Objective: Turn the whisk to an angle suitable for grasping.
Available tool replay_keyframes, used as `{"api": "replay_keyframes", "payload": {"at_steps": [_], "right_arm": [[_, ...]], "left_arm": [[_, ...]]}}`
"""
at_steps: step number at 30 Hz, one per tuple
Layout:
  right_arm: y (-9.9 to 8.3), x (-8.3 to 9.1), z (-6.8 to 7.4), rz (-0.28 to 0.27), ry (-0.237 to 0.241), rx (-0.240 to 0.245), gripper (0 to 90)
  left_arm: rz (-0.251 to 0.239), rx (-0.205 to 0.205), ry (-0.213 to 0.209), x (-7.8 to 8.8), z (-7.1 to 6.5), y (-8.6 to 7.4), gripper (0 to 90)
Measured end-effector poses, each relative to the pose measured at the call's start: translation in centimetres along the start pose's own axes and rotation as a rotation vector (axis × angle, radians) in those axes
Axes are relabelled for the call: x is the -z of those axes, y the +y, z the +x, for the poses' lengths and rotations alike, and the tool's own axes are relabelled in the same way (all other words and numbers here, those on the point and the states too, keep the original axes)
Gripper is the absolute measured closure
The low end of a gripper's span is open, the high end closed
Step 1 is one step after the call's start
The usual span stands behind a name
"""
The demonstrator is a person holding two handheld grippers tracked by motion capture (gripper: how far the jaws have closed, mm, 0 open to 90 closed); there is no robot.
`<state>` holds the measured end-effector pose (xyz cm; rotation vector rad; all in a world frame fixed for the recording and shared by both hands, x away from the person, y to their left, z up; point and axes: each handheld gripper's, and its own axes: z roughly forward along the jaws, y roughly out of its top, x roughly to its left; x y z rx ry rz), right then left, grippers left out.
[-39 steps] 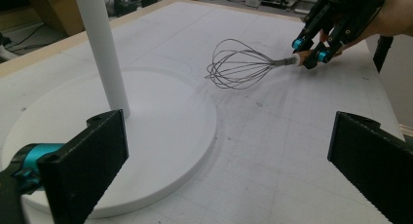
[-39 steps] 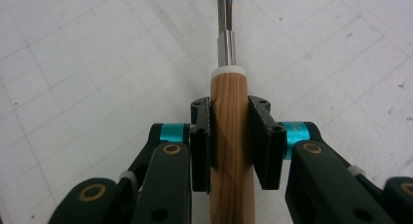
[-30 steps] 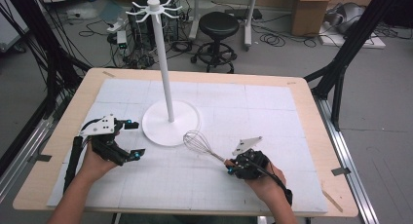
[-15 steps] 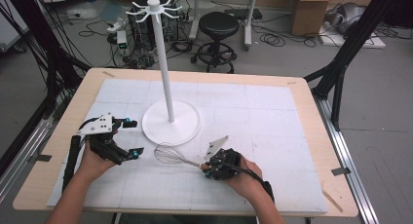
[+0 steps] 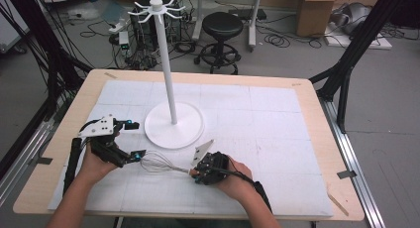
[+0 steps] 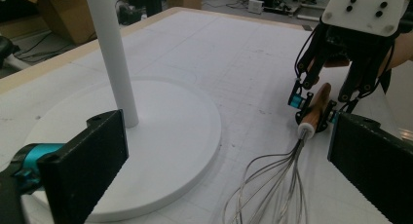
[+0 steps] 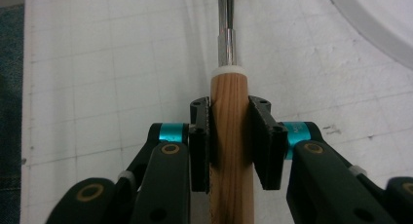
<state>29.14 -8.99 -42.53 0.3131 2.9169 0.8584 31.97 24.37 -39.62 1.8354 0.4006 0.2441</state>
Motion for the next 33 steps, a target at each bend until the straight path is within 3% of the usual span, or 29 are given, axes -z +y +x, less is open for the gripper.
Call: {"api": "replay_keyframes", "payload": {"at_steps": [1,2,4,15,17,21,24,30,33], "right_arm": [[0.0,0.0,-0.1,-0.007,0.003,-0.004,68.1],[-0.2,0.1,-0.1,0.002,-0.010,-0.039,60.7],[-0.6,0.4,-0.2,0.001,-0.016,-0.051,56.9],[-4.9,3.0,-0.6,-0.038,-0.079,-0.148,51.3],[-4.9,3.1,-0.6,-0.041,-0.079,-0.147,51.1],[-4.4,2.4,-0.3,-0.025,-0.065,-0.124,53.1],[-3.8,2.3,0.0,-0.032,-0.061,-0.069,68.4],[-3.0,2.0,-0.1,-0.034,-0.027,-0.031,70.2],[-2.0,1.4,-0.4,-0.037,0.021,0.001,70.3]], "left_arm": [[0.001,-0.002,-0.002,0.0,0.0,0.0,1.7],[0.003,-0.003,-0.002,0.0,0.0,0.0,1.7],[0.005,-0.003,-0.001,0.0,0.0,0.0,1.7],[0.000,0.001,0.000,0.0,0.0,0.0,1.7],[-0.001,0.003,0.002,0.0,0.0,0.0,1.7],[-0.003,0.002,0.001,0.1,0.1,0.0,1.7],[-0.005,0.004,0.002,0.1,0.1,0.0,1.7],[0.005,0.000,0.004,0.0,0.2,-0.1,1.7],[0.002,0.000,0.002,0.0,0.1,0.0,1.7]]}}
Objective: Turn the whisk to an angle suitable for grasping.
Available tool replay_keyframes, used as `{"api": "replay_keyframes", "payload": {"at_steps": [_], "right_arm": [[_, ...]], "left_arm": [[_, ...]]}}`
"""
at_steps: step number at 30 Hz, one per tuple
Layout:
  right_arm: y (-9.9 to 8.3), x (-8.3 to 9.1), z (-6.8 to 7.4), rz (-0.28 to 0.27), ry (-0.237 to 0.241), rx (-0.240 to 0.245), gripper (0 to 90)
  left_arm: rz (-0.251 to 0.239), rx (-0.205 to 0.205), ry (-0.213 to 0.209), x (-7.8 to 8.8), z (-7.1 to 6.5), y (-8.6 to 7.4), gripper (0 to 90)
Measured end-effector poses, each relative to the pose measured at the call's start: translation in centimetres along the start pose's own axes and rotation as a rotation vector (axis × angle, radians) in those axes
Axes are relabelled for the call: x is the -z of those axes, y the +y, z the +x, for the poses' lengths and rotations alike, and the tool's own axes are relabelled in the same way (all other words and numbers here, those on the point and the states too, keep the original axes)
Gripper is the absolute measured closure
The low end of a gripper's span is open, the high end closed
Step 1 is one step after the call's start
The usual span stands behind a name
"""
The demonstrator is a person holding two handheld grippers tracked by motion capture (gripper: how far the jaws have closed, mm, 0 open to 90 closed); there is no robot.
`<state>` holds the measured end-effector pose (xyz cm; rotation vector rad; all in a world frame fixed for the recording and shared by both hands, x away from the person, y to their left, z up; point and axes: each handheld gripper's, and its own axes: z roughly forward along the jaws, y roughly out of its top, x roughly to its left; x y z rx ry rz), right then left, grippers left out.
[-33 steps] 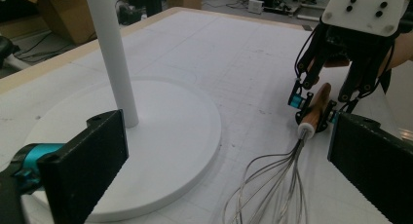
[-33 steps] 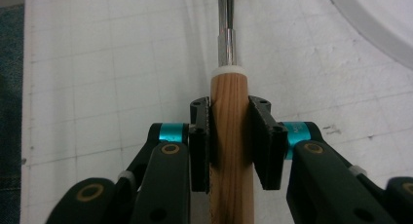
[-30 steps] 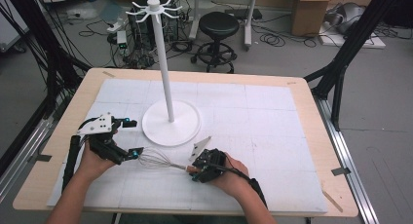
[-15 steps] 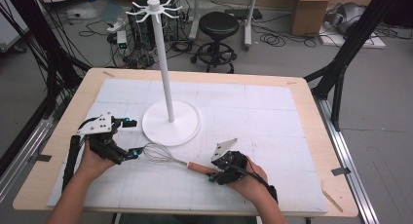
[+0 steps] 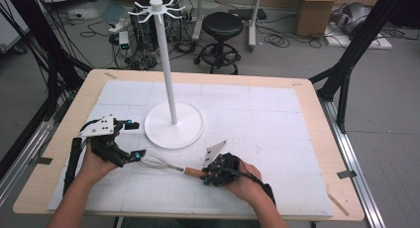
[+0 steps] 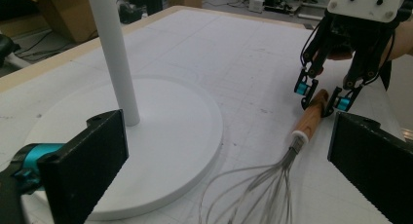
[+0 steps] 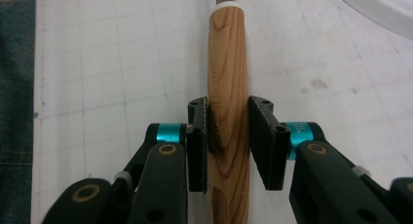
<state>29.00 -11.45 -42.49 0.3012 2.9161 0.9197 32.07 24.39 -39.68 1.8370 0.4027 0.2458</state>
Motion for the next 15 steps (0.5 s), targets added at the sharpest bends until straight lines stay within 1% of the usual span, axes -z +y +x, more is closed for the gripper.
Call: {"api": "replay_keyframes", "payload": {"at_steps": [1,3,4,5,6,7,9,11,14,15], "right_arm": [[0.3,-0.2,-0.1,0.002,0.003,0.016,70.3],[0.5,-0.3,-0.1,-0.001,0.004,0.019,70.2],[0.8,-0.6,-0.2,0.001,0.005,0.033,70.2],[1.2,-0.7,-0.2,0.007,0.011,0.035,70.3],[1.8,-1.1,-0.5,0.007,0.010,0.053,70.2],[1.8,-1.1,-0.5,0.007,0.010,0.053,70.2],[2.5,-1.5,-0.9,0.002,0.019,0.055,70.2],[2.8,-1.6,-1.0,-0.001,0.020,0.055,70.2],[3.3,-2.1,-1.3,-0.004,0.015,0.060,70.2],[3.6,-2.3,-1.4,0.003,0.009,0.064,70.2]], "left_arm": [[-0.005,0.001,0.001,0.0,0.0,0.0,1.7],[-0.008,0.003,0.001,0.1,0.0,0.0,1.7],[-0.008,0.002,0.001,0.1,0.0,0.0,1.7],[-0.007,0.001,0.002,0.1,0.0,0.0,1.7],[-0.005,0.000,0.002,0.1,0.0,0.0,1.7],[-0.004,-0.002,0.002,0.1,0.0,0.0,1.7],[-0.002,-0.004,0.003,0.0,0.0,0.0,1.7],[-0.004,-0.003,0.002,0.1,0.0,0.0,1.7],[-0.006,-0.002,0.002,0.1,0.1,0.0,1.7],[-0.007,0.001,0.003,0.1,0.0,0.0,1.7]]}}
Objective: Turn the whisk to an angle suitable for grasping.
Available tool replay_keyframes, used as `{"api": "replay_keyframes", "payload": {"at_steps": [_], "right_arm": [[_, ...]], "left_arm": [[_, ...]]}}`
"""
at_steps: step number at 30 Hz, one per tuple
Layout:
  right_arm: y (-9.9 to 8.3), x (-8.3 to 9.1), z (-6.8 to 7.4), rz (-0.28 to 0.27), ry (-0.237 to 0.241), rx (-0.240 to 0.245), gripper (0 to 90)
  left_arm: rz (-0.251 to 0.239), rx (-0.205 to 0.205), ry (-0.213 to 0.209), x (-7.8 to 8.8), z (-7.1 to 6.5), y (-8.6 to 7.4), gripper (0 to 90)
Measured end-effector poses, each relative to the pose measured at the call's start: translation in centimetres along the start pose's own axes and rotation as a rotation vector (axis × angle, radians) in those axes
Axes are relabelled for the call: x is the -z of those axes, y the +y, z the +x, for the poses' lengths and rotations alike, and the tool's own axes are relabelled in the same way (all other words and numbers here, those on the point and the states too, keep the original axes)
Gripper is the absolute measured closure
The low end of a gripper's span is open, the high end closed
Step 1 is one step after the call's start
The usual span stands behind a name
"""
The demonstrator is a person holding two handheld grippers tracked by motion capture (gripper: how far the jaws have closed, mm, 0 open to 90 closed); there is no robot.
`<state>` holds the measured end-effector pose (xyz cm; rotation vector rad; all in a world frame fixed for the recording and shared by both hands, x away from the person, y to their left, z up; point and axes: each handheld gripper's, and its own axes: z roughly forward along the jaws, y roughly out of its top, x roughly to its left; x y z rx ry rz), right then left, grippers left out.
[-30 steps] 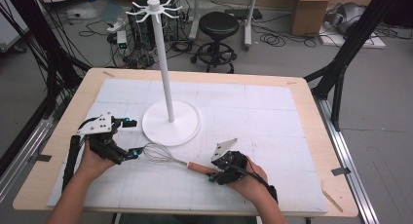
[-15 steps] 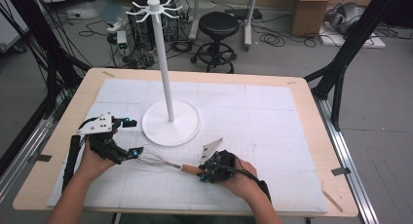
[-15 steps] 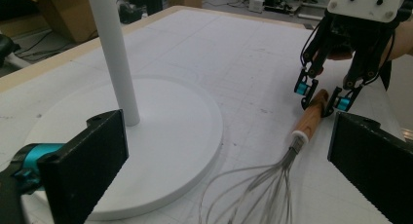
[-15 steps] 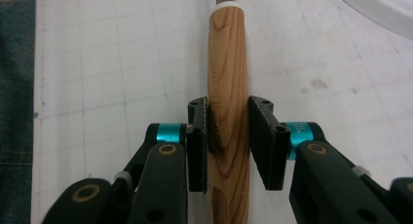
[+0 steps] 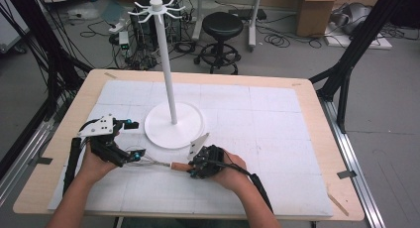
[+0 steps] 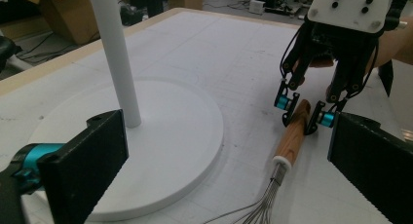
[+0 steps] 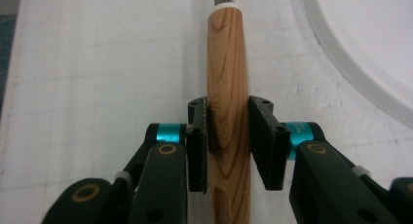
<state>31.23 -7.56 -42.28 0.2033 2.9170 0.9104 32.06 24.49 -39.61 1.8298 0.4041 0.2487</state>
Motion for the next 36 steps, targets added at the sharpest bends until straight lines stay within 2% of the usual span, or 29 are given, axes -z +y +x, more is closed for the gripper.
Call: {"api": "replay_keyframes", "payload": {"at_steps": [5,6,8,9,11,17,18,20,24,25,29,36], "right_arm": [[0.5,-0.6,-0.2,-0.004,-0.006,0.000,69.9],[0.5,-0.6,-0.2,-0.009,-0.007,-0.017,68.9],[0.4,-0.5,-0.3,-0.007,-0.011,-0.022,68.0],[0.3,-0.1,-0.3,-0.011,-0.014,-0.041,62.7],[0.2,0.1,-0.3,-0.025,-0.016,-0.051,61.4],[-1.0,2.7,0.0,-0.095,-0.061,-0.094,52.1],[-1.6,4.1,0.2,-0.123,-0.094,-0.117,49.2],[-1.9,4.6,0.2,-0.133,-0.101,-0.124,48.9],[-3.8,7.1,0.6,-0.189,-0.150,-0.160,46.0],[-3.8,7.1,0.6,-0.189,-0.150,-0.160,46.0],[-5.6,8.6,0.9,-0.253,-0.190,-0.208,41.5],[-7.1,9.4,1.2,-0.323,-0.230,-0.243,38.1]], "left_arm": [[-0.001,-0.004,-0.001,0.1,0.0,0.1,1.7],[-0.002,-0.003,0.002,0.2,0.0,0.1,1.7],[-0.002,-0.003,0.001,0.2,0.0,0.1,1.7],[0.000,-0.005,0.002,0.2,0.0,0.1,1.7],[0.000,-0.003,0.002,0.2,0.0,0.1,1.7],[-0.004,-0.004,0.001,0.3,0.0,0.1,1.7],[-0.005,-0.004,0.002,0.4,0.0,0.1,1.7],[-0.003,-0.004,0.003,0.4,0.0,0.1,1.7],[-0.001,-0.007,-0.001,0.2,-0.1,0.1,1.7],[0.003,-0.010,-0.003,0.2,-0.1,0.2,1.7],[0.006,-0.011,-0.001,0.2,-0.2,0.2,1.7],[0.006,-0.010,-0.004,0.2,-0.2,0.2,1.7]]}}
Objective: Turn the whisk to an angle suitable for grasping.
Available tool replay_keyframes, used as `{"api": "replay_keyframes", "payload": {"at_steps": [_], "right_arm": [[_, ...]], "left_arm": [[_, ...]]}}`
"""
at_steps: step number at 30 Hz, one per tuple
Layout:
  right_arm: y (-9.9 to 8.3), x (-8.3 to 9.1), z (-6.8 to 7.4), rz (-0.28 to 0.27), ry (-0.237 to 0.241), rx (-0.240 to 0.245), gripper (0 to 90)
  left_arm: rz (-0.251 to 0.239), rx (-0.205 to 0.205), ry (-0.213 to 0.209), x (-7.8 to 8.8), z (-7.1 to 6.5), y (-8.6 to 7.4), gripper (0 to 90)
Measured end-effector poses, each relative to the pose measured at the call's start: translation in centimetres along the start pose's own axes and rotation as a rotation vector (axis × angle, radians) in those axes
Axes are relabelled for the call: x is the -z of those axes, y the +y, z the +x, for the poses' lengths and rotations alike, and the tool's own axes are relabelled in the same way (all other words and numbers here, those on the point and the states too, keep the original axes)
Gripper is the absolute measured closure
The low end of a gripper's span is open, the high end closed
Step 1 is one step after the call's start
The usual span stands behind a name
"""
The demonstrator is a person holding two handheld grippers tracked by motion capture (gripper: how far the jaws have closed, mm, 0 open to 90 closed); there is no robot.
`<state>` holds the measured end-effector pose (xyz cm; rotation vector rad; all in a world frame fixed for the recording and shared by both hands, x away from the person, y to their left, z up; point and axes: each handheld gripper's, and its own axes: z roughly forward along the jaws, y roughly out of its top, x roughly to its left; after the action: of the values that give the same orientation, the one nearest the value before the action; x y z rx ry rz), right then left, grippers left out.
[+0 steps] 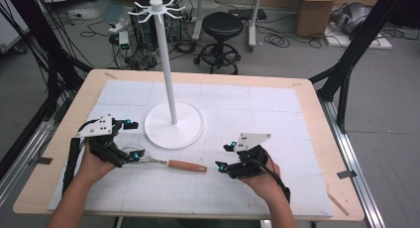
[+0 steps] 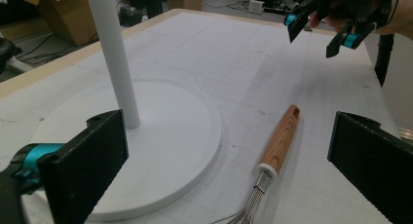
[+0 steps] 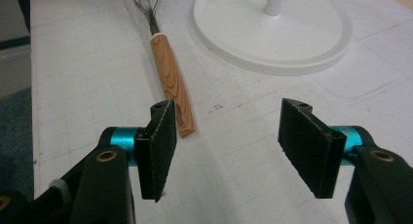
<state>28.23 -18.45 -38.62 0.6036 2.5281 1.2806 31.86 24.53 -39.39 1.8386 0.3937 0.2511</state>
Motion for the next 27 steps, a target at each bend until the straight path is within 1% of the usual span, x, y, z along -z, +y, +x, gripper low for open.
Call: {"api": "replay_keyframes", "payload": {"at_steps": [3,5,15,20,24,27], "right_arm": [[-0.4,0.5,-0.2,-0.039,0.003,-0.029,35.9],[-0.6,0.7,-0.4,-0.050,0.006,-0.031,35.2],[-1.3,1.7,-1.0,-0.085,-0.016,-0.069,31.3],[-1.3,2.0,-1.3,-0.095,-0.022,-0.075,29.4],[-1.5,2.4,-1.7,-0.137,-0.016,-0.105,26.4],[-1.6,2.7,-1.9,-0.161,-0.023,-0.113,23.5]], "left_arm": [[0.000,0.002,-0.004,-0.1,0.0,0.0,1.7],[0.001,-0.002,-0.007,-0.1,-0.1,0.0,1.7],[0.003,-0.002,-0.014,-0.1,-0.1,0.0,1.7],[0.010,-0.004,-0.020,-0.1,-0.2,0.0,1.7],[0.009,-0.006,-0.025,-0.1,-0.4,0.0,1.7],[0.010,-0.006,-0.030,-0.1,-0.4,0.1,1.7]]}}
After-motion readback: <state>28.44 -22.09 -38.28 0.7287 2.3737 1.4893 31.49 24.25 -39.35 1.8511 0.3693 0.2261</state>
